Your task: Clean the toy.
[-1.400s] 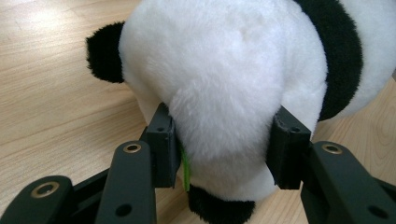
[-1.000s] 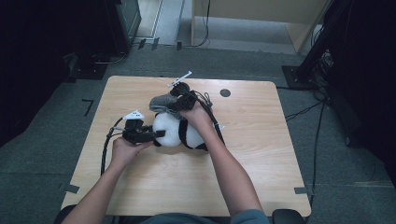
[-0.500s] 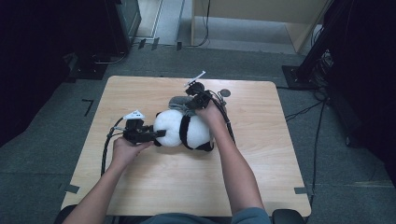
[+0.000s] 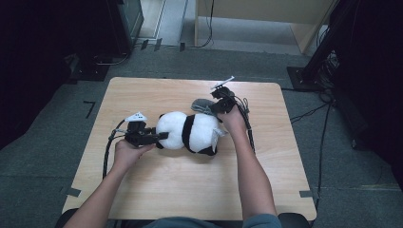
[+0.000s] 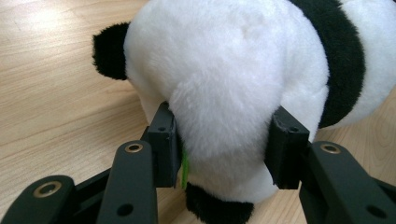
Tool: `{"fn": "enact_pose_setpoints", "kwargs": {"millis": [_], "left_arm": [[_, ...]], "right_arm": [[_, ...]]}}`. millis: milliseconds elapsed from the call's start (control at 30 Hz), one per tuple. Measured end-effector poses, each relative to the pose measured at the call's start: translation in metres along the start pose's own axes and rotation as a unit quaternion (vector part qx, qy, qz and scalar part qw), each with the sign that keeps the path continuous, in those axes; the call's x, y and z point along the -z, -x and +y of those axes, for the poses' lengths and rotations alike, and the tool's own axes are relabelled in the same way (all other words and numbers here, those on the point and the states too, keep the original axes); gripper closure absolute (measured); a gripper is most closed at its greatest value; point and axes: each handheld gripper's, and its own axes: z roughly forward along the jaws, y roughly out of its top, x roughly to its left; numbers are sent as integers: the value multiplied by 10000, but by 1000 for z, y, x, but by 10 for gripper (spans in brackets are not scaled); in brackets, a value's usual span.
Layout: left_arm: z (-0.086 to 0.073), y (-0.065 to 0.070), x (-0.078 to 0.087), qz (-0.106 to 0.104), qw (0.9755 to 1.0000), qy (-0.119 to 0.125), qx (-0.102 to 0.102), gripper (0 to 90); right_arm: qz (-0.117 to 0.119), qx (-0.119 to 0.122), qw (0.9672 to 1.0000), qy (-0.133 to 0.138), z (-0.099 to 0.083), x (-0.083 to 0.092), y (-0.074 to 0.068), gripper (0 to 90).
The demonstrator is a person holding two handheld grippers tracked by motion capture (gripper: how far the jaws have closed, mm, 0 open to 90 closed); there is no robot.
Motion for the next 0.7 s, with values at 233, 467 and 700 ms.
{"fn": "enact_pose_setpoints", "kwargs": {"millis": [233,467,700], "left_arm": [[0,-1,0,-4,10000,15,21,540],[-2,-1,0,2,9999,68,126,538],[-3,2,0,43,9997,171,182,533]], "right_arm": [[-82,-302,9995,-92,-30,-11,23,767],[-38,-419,9986,326,-32,8,27,766],[-190,-36,9964,820,-4,50,5,766]]}}
